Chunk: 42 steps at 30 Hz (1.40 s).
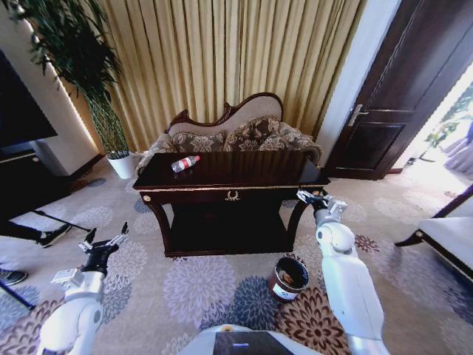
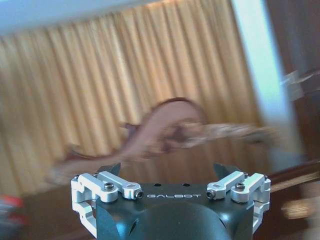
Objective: Move to the front of the table and place the trash on the table into the trash bin.
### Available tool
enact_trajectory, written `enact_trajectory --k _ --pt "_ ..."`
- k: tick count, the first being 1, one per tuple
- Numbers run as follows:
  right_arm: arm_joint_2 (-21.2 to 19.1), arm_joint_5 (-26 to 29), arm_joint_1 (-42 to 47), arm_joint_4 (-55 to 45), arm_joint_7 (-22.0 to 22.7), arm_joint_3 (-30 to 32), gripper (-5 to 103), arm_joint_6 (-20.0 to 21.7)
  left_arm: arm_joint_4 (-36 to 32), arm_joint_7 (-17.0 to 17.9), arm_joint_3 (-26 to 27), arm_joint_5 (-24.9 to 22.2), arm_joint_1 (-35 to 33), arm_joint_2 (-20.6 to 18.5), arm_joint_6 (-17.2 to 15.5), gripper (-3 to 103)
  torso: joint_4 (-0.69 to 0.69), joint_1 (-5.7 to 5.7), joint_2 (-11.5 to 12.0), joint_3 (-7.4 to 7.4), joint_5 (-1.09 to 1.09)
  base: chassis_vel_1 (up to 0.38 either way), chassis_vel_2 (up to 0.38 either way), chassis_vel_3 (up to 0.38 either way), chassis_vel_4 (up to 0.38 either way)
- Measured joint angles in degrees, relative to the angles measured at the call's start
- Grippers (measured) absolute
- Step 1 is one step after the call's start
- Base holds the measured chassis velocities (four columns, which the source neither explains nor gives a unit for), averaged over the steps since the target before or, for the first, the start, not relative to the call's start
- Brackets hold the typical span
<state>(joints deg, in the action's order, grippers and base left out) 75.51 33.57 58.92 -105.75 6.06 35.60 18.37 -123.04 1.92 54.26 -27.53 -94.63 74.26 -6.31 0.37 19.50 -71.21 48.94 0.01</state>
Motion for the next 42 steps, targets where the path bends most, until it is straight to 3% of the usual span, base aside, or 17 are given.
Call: enact_trajectory --k 7,26,42 --pt "3.1 3.9 2.8 -4.0 -0.4 -4.3 100 -1.1 -1.1 1.1 -0.3 -2.8 1.0 -1.4 -1.2 100 0.03 0.0 0.0 0.0 -0.02 0.0 0.0 0.0 0.0" --pt "1.7 -9.9 5.2 -6.1 -3.2 -4.1 100 -1.4 -6.4 4.6 2.5 -6.1 0.6 -3.3 -2.8 100 0.02 0.0 0.0 0.0 -0.01 0.0 0.0 0.0 0.0" --pt "1.5 -11.2 6.3 -6.8 -4.6 -4.2 100 -1.5 -7.3 4.3 2.6 -5.9 -0.1 -2.9 -2.7 100 0.03 0.0 0.0 0.0 -0.01 -0.01 0.009 0.011 -0.008"
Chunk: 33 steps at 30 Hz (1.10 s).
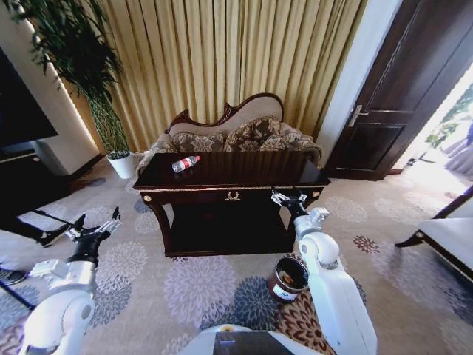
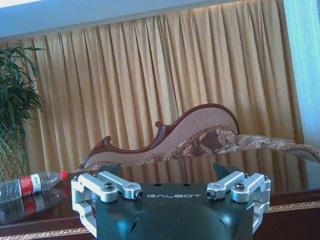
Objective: Move to the front of the table and place the trash on the table into the trash bin.
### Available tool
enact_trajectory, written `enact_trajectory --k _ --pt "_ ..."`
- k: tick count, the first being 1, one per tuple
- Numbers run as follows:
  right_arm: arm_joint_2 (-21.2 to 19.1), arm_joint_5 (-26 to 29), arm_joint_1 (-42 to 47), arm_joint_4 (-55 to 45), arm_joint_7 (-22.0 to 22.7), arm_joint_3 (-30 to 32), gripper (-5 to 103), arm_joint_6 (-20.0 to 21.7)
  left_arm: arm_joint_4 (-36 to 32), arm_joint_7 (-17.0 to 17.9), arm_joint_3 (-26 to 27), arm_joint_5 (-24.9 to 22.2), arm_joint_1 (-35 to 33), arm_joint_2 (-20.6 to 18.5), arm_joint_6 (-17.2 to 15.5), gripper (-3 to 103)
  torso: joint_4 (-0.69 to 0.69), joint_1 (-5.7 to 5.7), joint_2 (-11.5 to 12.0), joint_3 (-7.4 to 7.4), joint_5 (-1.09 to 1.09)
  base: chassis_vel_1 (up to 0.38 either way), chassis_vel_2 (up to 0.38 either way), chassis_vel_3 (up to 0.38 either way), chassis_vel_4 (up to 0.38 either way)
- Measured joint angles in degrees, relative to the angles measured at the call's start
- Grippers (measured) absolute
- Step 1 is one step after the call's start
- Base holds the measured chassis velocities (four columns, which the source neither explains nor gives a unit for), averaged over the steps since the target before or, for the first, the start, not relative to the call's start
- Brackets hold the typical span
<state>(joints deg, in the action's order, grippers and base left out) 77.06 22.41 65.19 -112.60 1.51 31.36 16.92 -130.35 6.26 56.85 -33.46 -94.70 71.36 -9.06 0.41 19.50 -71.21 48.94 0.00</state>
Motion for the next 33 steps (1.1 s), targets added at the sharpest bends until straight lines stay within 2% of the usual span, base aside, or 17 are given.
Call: enact_trajectory --k 33 --pt "0.3 0.3 1.2 -2.3 -0.7 -0.7 100 1.0 0.3 -0.5 -0.6 0.3 -0.1 -0.2 0.1 100 -0.01 0.01 0.0 0.0 0.0 -0.084 0.083 0.083 -0.08"
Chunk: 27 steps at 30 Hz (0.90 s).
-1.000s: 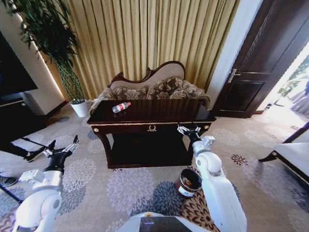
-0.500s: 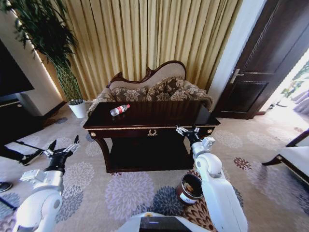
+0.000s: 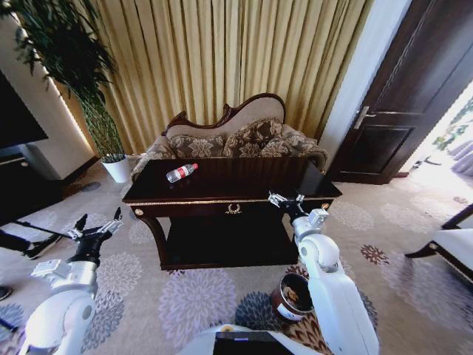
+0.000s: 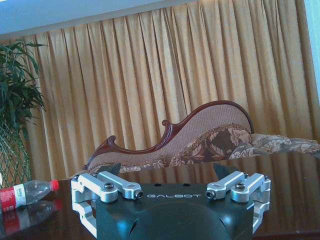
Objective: Move to the front of the table and place the trash on the table into the trash bin.
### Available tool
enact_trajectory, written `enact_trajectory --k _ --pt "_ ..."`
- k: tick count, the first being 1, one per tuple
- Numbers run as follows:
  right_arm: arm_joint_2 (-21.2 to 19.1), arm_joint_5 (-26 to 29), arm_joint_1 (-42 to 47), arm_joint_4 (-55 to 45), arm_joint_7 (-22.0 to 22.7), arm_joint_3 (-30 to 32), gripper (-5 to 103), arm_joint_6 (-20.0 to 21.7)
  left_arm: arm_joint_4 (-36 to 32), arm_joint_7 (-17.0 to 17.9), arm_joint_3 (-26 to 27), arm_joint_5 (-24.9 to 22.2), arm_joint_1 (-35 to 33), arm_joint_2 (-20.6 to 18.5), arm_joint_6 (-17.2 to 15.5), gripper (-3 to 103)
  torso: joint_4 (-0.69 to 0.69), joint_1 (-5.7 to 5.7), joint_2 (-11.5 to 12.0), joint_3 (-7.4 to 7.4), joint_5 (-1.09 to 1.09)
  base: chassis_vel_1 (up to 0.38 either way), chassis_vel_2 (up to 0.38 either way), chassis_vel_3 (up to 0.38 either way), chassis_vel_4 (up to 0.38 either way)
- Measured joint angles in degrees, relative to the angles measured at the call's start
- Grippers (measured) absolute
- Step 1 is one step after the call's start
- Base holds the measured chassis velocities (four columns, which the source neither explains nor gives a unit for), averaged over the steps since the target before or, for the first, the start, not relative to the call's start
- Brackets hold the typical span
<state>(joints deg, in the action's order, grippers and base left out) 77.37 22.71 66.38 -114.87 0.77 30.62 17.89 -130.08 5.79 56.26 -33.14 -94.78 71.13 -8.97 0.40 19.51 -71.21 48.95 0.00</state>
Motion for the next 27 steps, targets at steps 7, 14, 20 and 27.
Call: enact_trajectory --k 7,14,20,27 --pt "0.0 0.0 -0.3 0.0 0.0 -0.6 100 0.3 0.1 -0.1 -0.2 0.1 0.0 -0.1 0.0 100 0.0 0.0 0.0 0.0 0.0 -0.073 0.07 0.074 -0.077" --pt "0.1 0.0 -0.5 0.1 0.0 -1.1 100 0.5 0.3 -0.2 -0.2 0.2 0.0 0.0 0.0 100 0.0 0.0 0.0 0.0 0.0 -0.082 0.055 0.088 -0.064" --pt "0.2 0.0 -0.7 0.2 0.1 -1.4 100 0.7 0.4 -0.3 -0.4 0.2 0.1 0.0 -0.1 100 0.0 0.0 0.0 0.0 0.0 -0.075 0.074 0.079 -0.077" --pt "0.2 -0.1 -0.9 0.8 0.2 -1.2 100 0.8 0.8 -0.4 -0.5 0.9 0.0 0.2 -0.1 100 0.0 0.0 0.0 0.0 0.0 -0.065 0.074 0.059 -0.077"
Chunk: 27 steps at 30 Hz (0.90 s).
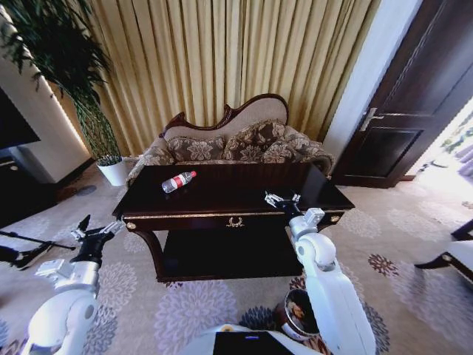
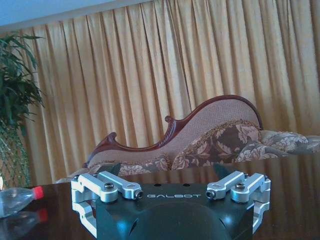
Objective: Move to the front of the table and place the trash on the table into the trash bin.
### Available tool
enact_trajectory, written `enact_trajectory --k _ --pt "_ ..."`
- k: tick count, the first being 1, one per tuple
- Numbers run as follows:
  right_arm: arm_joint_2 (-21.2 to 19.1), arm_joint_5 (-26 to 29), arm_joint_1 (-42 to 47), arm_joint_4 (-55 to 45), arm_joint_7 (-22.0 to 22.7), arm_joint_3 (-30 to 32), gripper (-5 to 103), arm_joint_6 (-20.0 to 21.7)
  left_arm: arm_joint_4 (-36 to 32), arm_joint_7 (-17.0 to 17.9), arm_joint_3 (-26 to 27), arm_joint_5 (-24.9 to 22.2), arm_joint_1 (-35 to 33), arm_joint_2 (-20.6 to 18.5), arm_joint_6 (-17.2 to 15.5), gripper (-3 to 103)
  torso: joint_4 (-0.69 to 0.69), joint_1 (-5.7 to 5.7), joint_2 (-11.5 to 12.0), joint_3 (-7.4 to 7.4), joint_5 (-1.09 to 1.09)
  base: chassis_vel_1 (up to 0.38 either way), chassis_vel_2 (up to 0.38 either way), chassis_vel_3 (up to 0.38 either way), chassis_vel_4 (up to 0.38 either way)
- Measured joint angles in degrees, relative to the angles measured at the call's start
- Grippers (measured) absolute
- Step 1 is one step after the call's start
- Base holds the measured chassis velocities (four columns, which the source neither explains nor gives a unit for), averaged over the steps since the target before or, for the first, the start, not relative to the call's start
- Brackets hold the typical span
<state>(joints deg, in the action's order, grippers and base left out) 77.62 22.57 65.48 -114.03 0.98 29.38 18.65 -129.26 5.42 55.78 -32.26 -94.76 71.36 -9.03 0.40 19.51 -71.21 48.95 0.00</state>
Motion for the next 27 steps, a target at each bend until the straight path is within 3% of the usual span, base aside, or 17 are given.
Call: enact_trajectory --k 20,27 --pt "1.3 -0.3 -0.3 0.5 0.5 -0.2 100 -0.4 1.0 0.3 0.4 -0.1 0.4 -1.8 -0.5 100 0.0 0.0 0.0 0.0 0.0 -0.005 0.008 0.01 -0.007" --pt "-0.8 1.7 -0.1 -0.5 2.1 -0.9 100 0.7 1.2 3.9 0.8 -5.5 0.8 -7.3 -4.6 100 -0.01 -0.01 0.0 0.0 0.0 0.0 0.0 0.0 0.0"
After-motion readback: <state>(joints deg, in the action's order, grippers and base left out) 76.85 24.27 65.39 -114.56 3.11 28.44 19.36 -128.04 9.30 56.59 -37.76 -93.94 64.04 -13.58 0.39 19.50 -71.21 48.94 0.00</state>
